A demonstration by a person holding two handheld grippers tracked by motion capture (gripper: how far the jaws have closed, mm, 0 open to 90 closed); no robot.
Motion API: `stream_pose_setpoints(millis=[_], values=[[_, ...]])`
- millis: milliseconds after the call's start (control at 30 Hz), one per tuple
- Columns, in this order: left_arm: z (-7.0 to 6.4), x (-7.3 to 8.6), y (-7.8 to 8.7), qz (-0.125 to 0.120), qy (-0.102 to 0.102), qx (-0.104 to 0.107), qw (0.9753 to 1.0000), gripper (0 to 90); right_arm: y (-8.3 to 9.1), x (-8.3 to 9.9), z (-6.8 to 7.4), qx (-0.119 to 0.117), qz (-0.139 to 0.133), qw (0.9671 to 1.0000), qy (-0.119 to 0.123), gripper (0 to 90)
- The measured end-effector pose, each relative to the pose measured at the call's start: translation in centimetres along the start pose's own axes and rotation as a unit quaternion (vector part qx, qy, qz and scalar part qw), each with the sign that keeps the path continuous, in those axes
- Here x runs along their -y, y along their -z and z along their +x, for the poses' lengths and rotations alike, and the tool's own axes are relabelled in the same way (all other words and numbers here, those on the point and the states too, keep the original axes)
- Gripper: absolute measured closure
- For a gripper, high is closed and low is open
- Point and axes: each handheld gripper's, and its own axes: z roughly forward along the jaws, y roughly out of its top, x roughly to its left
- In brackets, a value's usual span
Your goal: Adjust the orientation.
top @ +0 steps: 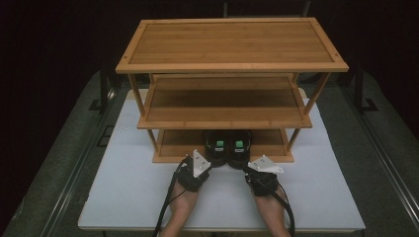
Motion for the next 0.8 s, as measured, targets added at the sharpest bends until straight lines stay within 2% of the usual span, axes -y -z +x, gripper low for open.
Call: stream_pose_setpoints(millis=[333, 567, 800], values=[[0.5, -0.5, -0.8, 0.009, -0.003, -0.006, 0.9999, 89.6, -0.8, -0.4, -0.2, 0.004, 0.002, 1.0000, -0.006, 89.8], [0.8, -0.6, -1.3, 0.007, -0.003, -0.014, 0.9999, 89.5, -1.3, -0.7, -0.3, 0.006, 0.003, 1.0000, -0.004, 89.8], [1.0, -0.7, -1.8, 0.005, -0.003, -0.013, 0.9999, 88.9, -1.8, -1.0, -0.5, 0.013, 0.004, 0.9999, -0.005, 89.8]])
